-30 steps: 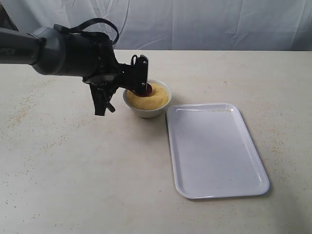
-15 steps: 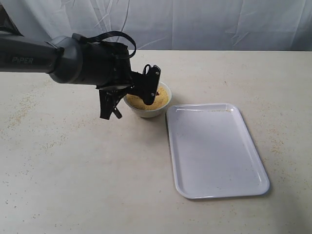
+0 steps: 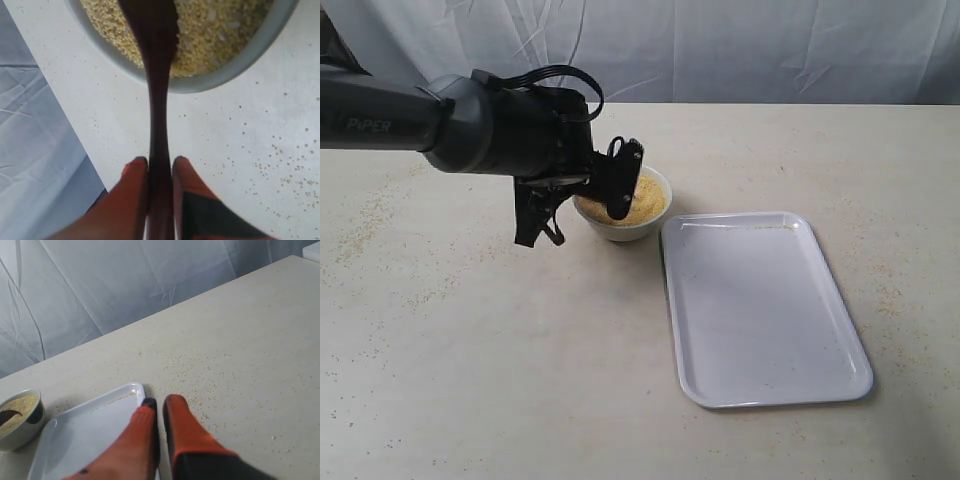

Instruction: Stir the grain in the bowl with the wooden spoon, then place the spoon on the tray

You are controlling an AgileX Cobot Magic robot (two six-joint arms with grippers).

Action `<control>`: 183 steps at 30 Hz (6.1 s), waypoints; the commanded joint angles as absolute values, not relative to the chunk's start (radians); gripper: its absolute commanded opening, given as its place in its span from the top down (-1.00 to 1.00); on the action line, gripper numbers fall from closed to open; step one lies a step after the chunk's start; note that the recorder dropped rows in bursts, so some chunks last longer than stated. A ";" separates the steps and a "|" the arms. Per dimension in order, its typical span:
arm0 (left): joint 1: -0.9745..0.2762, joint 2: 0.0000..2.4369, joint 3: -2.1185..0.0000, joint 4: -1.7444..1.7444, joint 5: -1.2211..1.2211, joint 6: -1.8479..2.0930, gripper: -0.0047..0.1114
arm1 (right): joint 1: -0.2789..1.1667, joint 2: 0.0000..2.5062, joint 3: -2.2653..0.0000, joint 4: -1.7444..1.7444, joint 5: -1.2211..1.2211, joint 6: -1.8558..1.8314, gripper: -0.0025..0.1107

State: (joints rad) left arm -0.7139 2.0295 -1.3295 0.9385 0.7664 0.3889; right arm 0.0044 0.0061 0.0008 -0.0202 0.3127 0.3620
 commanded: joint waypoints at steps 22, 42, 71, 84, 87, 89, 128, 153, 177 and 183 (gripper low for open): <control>-0.679 2.073 -1.416 1.039 0.686 0.368 0.92 | 0.000 0.000 0.000 -0.024 0.304 0.358 0.81; -0.686 2.123 -1.444 0.897 0.729 0.528 0.92 | 0.000 0.000 0.000 -0.024 0.304 0.358 0.81; -0.740 2.034 -1.444 0.950 0.871 0.555 0.92 | 0.000 0.000 0.000 -0.024 0.304 0.358 0.81; -0.742 2.011 -1.444 1.167 0.906 0.438 0.92 | 0.000 0.000 0.000 -0.024 0.304 0.358 0.81; -0.742 2.011 -1.444 1.123 0.896 0.448 0.92 | 0.000 0.000 0.000 -0.024 0.304 0.358 0.81; -0.742 2.007 -1.444 1.103 0.885 0.444 0.92 | 0.000 0.000 0.000 -0.024 0.304 0.358 0.81; -0.773 2.043 -1.566 -0.550 0.526 0.743 0.92 | 0.000 0.000 0.000 -0.024 0.304 0.358 0.81; -0.841 2.246 -1.566 -0.365 0.608 0.497 0.22 | 0.000 0.000 0.000 -0.024 0.304 0.358 0.81; -0.716 1.489 -1.357 -0.381 0.806 0.471 0.91 | 0.000 0.000 0.000 -0.024 0.304 0.358 0.81; -0.716 1.124 -0.906 -0.466 0.458 0.468 0.91 | 0.000 0.000 0.000 -0.024 0.304 0.358 0.81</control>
